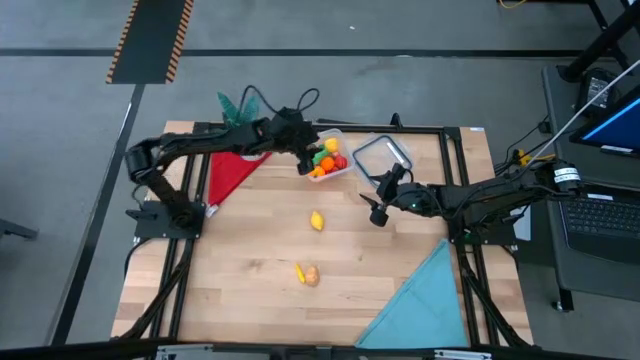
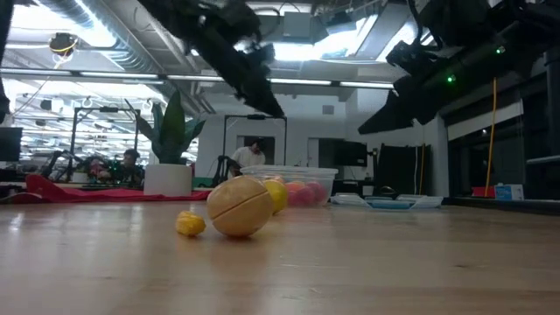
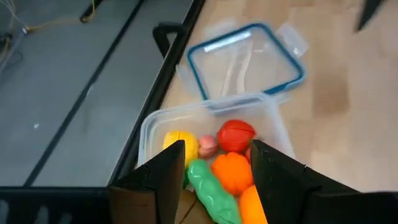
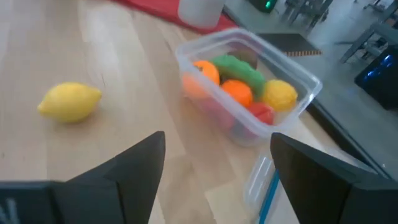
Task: Pick and placing Produce into tupperware
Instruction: Put the yellow lemon into the transparent container
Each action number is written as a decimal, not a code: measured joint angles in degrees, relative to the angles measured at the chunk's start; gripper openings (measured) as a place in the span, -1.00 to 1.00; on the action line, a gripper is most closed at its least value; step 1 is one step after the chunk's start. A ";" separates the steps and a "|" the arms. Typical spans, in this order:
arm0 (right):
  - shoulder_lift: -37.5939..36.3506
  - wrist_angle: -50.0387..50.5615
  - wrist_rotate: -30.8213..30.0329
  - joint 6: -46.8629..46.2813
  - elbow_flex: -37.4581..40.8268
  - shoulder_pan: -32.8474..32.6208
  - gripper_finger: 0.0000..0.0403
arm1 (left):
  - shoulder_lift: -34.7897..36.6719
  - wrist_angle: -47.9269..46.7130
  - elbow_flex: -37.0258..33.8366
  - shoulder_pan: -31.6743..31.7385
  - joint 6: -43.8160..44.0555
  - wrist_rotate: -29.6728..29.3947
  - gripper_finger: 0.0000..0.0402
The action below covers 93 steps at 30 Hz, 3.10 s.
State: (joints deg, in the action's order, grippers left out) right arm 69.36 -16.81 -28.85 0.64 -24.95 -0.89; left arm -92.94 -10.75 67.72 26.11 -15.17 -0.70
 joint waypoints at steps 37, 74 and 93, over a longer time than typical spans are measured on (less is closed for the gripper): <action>1.42 10.52 2.67 -9.80 -14.79 -6.97 0.45 | 51.54 33.70 -58.91 -35.69 12.06 -16.02 -0.13; 45.43 63.17 10.85 -54.77 -72.89 -6.93 0.45 | 65.21 15.65 -59.45 -38.19 7.42 -13.11 -0.13; 51.03 64.85 16.44 -62.18 -72.85 -2.60 0.45 | 65.21 13.98 -59.42 -38.12 6.94 -13.15 -0.13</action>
State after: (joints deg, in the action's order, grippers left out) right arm 120.39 48.04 -12.41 -61.54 -97.80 -3.49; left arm -27.73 3.23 8.29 -12.01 -8.23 -13.85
